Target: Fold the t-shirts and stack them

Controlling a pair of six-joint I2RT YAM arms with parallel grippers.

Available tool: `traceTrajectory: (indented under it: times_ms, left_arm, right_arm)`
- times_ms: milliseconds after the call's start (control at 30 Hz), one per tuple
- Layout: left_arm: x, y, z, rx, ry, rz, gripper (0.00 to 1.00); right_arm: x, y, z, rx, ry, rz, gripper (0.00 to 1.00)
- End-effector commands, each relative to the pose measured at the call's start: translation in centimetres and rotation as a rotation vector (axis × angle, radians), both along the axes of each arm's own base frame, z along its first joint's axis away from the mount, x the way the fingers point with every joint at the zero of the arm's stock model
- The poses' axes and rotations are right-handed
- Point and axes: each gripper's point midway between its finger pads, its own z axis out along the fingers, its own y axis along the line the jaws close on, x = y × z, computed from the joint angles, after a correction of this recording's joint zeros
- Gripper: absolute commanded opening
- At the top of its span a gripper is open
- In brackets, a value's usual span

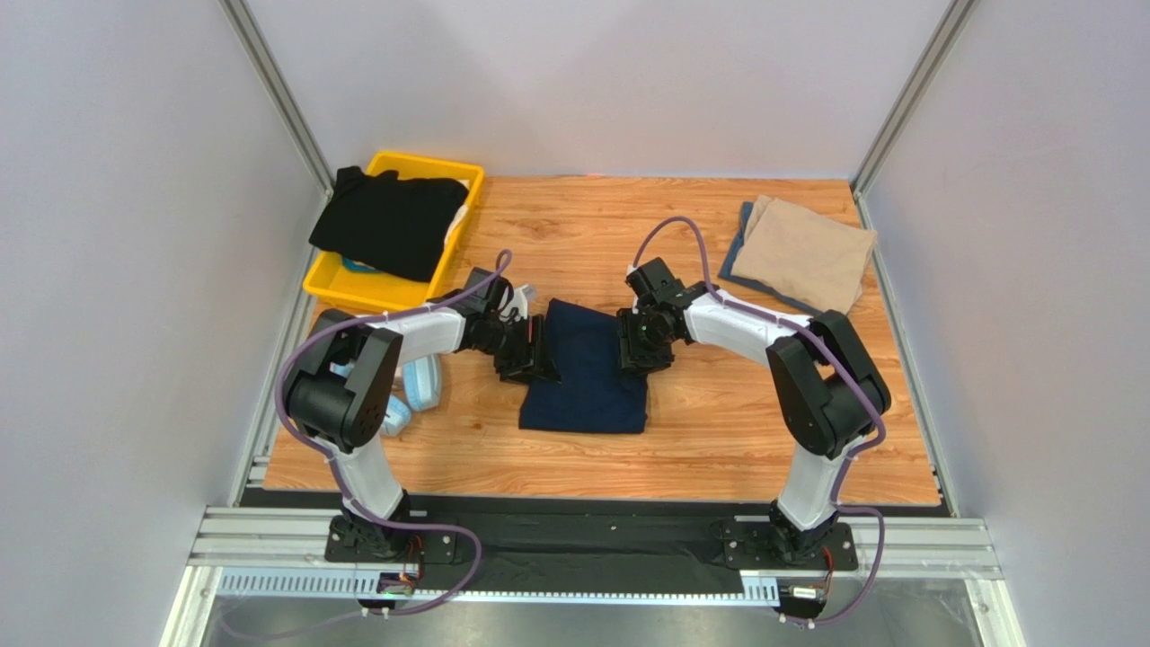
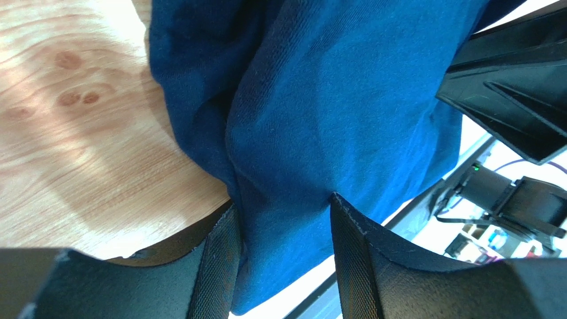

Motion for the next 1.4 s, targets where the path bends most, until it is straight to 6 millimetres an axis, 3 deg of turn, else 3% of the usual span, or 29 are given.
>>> traceTrajectory:
  times_ms: [0,367,533,633,667,733,800,933,1367]
  left_arm:
    - [-0.5,0.6,-2.5,0.054,0.035,0.008,0.58]
    - [-0.7,-1.6,-2.7,0.008,0.031,-0.004,0.57]
    - [-0.5,-2.2,-2.6,0.034,0.01,-0.009,0.52]
    - [-0.2,-1.8,-2.5,0.066,0.001,-0.003,0.51]
    - [-0.1,-1.6,-2.4,0.074,-0.005,-0.004,0.52]
    - [0.1,-1.5,-2.2,0.083,-0.016,-0.003,0.52]
    - [0.2,-1.4,-2.1,0.086,-0.022,-0.005,0.53]
    - [0.5,-1.2,-2.0,0.089,-0.018,-0.008,0.53]
    - [-0.3,1.1,-2.3,0.107,-0.01,0.014,0.52]
  right_arm:
    - [0.6,-0.3,-2.2,-0.049,-0.003,-0.007,0.42]
    - [1.5,0.0,-2.1,-0.065,-0.01,-0.007,0.41]
    - [1.3,-0.4,-1.5,-0.07,-0.022,-0.015,0.42]
    - [1.1,-1.5,1.0,-0.069,-0.091,-0.037,0.48]
    - [1.6,-2.1,3.5,-0.063,-0.17,-0.061,0.48]
    - [1.0,-3.9,4.2,-0.089,-0.208,-0.099,0.65]
    - [1.0,-4.9,5.4,-0.064,-0.24,-0.122,0.72]
    - [0.0,-5.9,3.5,-0.063,-0.207,-0.128,0.71]
    - [-3.0,-3.5,-2.7,0.126,-0.002,-0.124,0.71]
